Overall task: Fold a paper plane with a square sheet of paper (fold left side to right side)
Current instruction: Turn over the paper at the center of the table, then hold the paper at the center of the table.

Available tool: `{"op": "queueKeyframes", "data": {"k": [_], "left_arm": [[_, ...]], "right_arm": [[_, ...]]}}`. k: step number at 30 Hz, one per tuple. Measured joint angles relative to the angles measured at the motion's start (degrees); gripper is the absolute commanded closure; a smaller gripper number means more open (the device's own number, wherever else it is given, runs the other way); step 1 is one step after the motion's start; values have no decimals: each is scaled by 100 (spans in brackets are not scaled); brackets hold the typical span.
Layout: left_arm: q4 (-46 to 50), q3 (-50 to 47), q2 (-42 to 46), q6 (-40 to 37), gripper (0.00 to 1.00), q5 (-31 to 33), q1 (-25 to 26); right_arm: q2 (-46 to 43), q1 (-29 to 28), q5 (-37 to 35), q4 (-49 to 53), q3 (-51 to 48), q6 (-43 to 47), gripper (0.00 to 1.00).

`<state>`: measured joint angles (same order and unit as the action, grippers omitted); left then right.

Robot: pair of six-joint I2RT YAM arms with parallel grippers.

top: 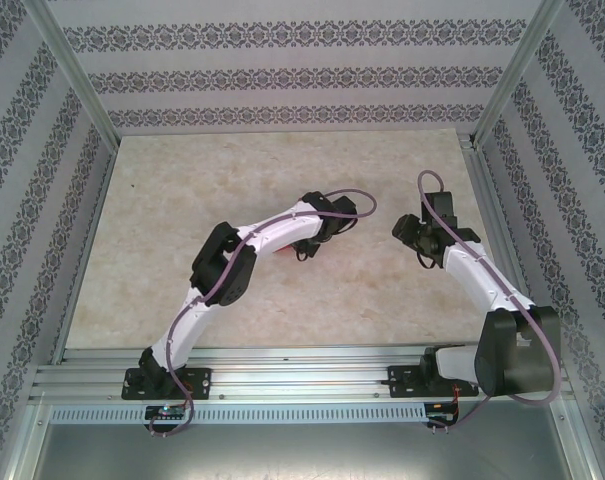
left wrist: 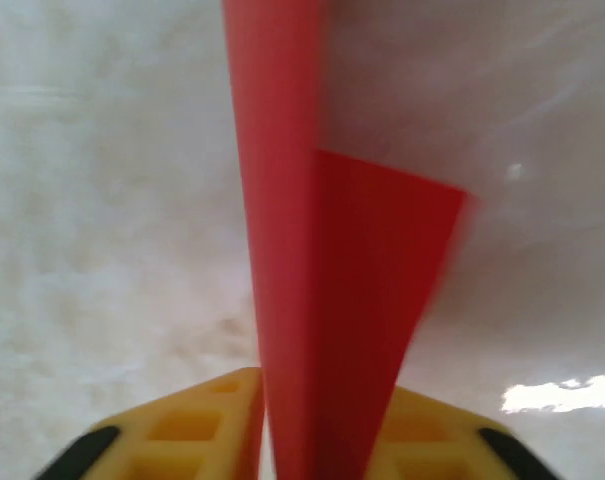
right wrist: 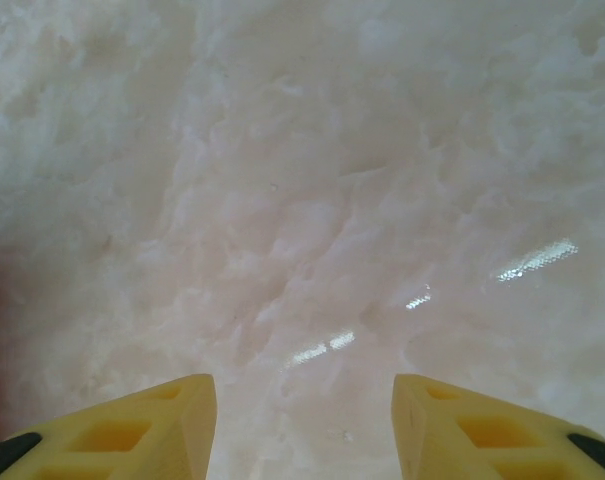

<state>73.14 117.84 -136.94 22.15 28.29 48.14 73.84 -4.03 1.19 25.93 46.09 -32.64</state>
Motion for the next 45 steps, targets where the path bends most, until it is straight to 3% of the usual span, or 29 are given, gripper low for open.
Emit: {"op": "queueKeyframes", "data": {"k": [3, 6, 11, 16, 21, 31, 45], "left_arm": [[-13, 190, -131, -105, 50, -649, 0], [-181, 236, 46, -181, 46, -1379, -37], [-1080, -551, 1207, -240, 41, -2800, -365], [-2422, -2094, 2638, -17, 39, -4155, -1495], [-3569, -3195, 2758, 358, 39, -5053, -2573], [-4400, -3508, 2090, 717, 38, -5901, -2699], [-4535, -3460, 1631, 800, 35, -6092, -2697]], "right_arm": [[2, 44, 101, -13, -68, 52, 47], [52, 70, 431, -114, -90, 111, 49], [533, -212, 1062, -514, 0, 107, 51], [1397, -1080, 1576, -1169, 481, -157, 51], [2586, -1703, 1917, -1834, 1349, -439, 52], [4177, -1821, 1991, -2033, 2820, -472, 52], [4645, -1681, 1932, -1692, 3045, -129, 52]]}}
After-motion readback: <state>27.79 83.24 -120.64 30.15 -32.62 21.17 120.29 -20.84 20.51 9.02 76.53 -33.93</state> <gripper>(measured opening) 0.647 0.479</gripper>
